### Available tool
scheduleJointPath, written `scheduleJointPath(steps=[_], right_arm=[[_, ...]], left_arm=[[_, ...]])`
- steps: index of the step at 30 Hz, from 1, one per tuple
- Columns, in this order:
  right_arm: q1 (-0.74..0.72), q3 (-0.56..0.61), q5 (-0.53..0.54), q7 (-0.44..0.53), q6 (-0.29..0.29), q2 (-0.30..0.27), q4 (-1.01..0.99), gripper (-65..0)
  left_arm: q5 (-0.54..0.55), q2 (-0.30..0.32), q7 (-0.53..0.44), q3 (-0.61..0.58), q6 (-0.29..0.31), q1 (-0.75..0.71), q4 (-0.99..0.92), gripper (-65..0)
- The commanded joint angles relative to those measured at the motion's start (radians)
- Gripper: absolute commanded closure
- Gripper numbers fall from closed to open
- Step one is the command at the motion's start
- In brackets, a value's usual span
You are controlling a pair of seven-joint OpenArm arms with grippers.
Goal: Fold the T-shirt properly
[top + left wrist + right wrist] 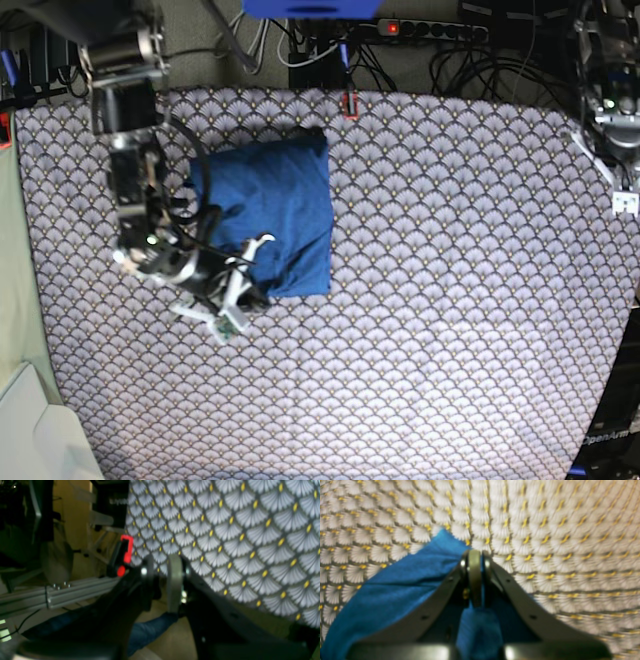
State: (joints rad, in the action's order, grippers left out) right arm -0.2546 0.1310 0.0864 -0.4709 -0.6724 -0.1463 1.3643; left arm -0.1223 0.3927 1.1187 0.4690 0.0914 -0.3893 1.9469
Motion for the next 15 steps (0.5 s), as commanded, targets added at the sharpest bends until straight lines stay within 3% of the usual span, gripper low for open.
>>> scheduleJointPath(steps=[1, 6, 15], right_arm=[[0.004, -0.006, 0.019, 0.025, -0.005, -0.016, 0.066, 0.0], [0.179, -0.067, 0.019, -0.038, -0.005, -0.057, 0.347, 0.0], [0.555, -0.486, 0.017, -0.064, -0.007, -0.057, 0.591, 0.0]], left_arm=[[-0.014, 0.018, -0.016, 0.007, -0.006, 0.005, 0.022, -10.0], [-0.009, 0.018, -0.021, 0.007, -0.005, -0.030, 0.022, -10.0], [0.230, 0.016, -0.042, 0.007, -0.005, -0.112, 0.021, -8.5]])
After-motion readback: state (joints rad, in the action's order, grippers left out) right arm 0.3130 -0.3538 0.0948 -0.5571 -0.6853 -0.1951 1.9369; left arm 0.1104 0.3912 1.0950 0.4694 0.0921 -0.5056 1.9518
